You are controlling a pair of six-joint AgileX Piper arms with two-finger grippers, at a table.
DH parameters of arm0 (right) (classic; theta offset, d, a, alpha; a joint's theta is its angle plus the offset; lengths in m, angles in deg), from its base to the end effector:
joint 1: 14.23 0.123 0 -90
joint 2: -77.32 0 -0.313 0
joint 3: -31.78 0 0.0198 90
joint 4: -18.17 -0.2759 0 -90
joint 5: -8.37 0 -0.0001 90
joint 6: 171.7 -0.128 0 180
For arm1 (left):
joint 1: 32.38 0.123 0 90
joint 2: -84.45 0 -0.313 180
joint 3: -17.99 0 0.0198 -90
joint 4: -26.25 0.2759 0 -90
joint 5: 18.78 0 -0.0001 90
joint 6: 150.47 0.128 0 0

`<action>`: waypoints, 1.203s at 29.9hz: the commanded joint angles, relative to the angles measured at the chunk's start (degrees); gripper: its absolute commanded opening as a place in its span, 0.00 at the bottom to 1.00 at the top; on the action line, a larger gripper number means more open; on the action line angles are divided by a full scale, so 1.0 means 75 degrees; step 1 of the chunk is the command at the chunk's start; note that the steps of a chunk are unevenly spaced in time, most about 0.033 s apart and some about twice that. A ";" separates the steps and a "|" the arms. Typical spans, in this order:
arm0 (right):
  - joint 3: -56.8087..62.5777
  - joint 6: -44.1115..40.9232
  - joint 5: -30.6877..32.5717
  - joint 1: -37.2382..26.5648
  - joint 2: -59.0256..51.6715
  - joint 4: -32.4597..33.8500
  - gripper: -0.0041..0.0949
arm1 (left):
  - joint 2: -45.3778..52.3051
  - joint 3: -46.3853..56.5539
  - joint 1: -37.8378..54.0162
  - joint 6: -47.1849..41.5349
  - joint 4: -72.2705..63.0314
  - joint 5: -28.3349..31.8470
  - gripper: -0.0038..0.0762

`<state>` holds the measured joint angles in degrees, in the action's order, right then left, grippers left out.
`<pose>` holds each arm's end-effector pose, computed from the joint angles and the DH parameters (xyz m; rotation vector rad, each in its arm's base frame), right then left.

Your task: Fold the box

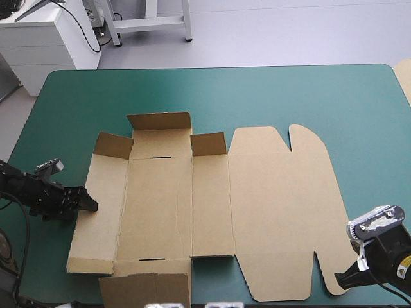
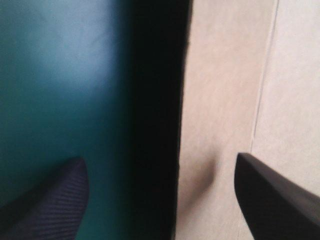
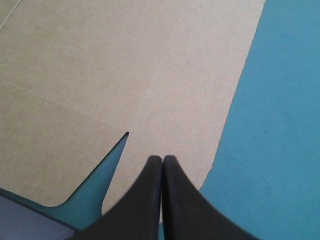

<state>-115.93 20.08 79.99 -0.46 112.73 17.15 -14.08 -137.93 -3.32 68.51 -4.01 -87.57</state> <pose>0.0733 0.0202 0.3303 -0.5385 2.3714 0.0387 0.2677 0.0800 0.1888 -0.1054 2.9441 -0.7505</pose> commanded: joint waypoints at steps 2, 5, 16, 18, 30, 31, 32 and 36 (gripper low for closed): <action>-0.0205 0.0089 -0.0447 -0.0051 0.0041 0.0060 0.03 | 0.0291 0.0542 0.0011 0.0327 -0.0791 -0.0735 0.78; -0.0205 0.0089 -0.0503 -0.0051 0.0041 0.0060 0.03 | 0.0291 0.0880 0.0011 0.0372 -0.1052 -0.0735 0.78; -0.0205 0.0089 -0.0556 -0.0051 0.0041 0.0046 0.03 | 0.0291 0.1534 0.0011 0.0429 -0.1203 -0.0735 0.78; -0.0205 0.0089 -0.0556 -0.0051 0.0041 0.0046 0.03 | 0.0291 0.1534 0.0011 0.0429 -0.1219 -0.0735 0.76; -0.0205 0.0089 -0.0556 -0.0051 0.0041 0.0046 0.03 | 0.0291 0.1534 0.0011 0.0415 -0.1247 -0.0719 0.04; -0.0205 0.0089 -0.0556 -0.0051 0.0041 0.0046 0.03 | 0.0291 0.1534 0.0011 0.0415 -0.1271 -0.0719 0.04; -0.0205 0.0089 -0.0556 -0.0051 0.0041 0.0046 0.03 | 0.0291 0.1534 0.0011 0.0415 -0.1276 -0.0719 0.04; -0.0205 0.0089 -0.0556 -0.0051 0.0041 0.0046 0.03 | 0.0291 0.1534 0.0011 0.0466 -0.1550 -0.0719 0.04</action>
<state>-115.93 20.26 78.97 -0.46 112.73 17.15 -12.95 -126.28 -2.85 72.26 -16.29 -89.51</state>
